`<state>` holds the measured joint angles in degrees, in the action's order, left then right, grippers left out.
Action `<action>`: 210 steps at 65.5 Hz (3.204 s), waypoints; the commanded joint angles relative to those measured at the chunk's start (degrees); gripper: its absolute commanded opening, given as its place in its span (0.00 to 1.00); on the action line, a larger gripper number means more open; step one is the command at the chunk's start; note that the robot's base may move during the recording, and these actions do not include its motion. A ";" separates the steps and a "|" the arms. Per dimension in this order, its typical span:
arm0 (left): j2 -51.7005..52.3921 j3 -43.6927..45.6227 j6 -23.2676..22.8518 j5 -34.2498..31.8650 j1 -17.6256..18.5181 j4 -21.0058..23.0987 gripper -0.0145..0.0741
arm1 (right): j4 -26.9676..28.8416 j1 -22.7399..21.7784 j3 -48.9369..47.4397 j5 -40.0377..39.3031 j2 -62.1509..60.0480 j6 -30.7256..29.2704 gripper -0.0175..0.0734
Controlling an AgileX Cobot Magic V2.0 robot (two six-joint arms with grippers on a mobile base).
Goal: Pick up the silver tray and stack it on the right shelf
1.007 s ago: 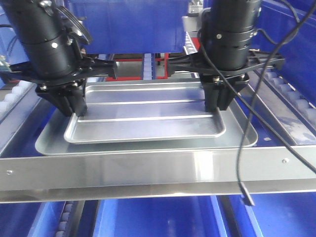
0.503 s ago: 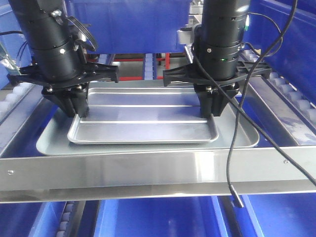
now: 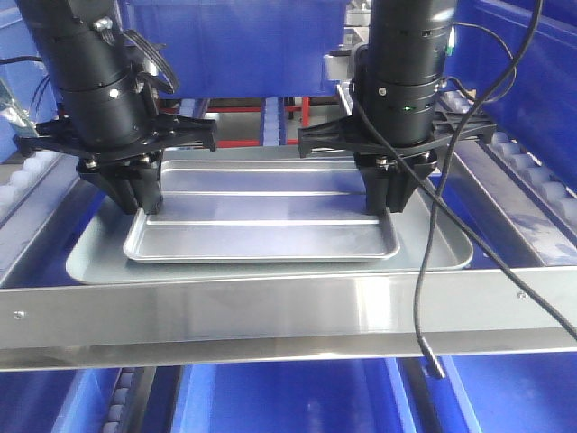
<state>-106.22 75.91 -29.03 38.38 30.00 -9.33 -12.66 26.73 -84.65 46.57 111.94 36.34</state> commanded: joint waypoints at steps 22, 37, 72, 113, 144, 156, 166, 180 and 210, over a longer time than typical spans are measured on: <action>2.56 2.45 1.08 -3.85 1.68 4.96 0.06 | 4.99 1.32 -2.93 -7.18 -3.54 -0.76 0.68; 1.93 2.45 1.08 -1.90 1.68 4.47 0.55 | 4.92 1.32 -2.93 -5.51 -3.75 -0.76 0.83; 1.93 2.56 1.08 0.39 -1.06 1.68 0.53 | 1.91 -0.39 -2.93 -5.25 -5.17 -0.76 0.82; 3.97 2.56 1.08 2.53 -1.59 1.40 0.05 | 2.34 -0.32 -2.86 -4.70 -6.89 -0.76 0.25; 19.34 -7.11 1.08 -12.82 -1.45 1.40 0.05 | 1.72 0.37 3.70 -20.69 -19.73 -5.10 0.25; 27.20 -18.81 1.08 -22.06 -1.45 1.16 0.05 | 1.21 1.68 13.83 -30.44 -26.77 -8.97 0.25; 35.38 -29.57 1.08 -29.81 -1.45 1.02 0.05 | 0.78 1.97 24.07 -41.11 -34.40 -8.97 0.25; 51.08 -43.93 1.08 -36.55 -1.45 -7.43 0.05 | -6.99 1.97 39.81 -48.09 -48.55 -8.97 0.25; 84.45 -56.28 1.08 -42.87 -1.45 -15.14 0.05 | -9.41 1.97 57.90 -42.91 -84.80 -8.97 0.25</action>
<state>-23.50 17.96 -27.93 0.68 28.57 -24.09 -21.04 28.76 -25.51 6.80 30.01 28.11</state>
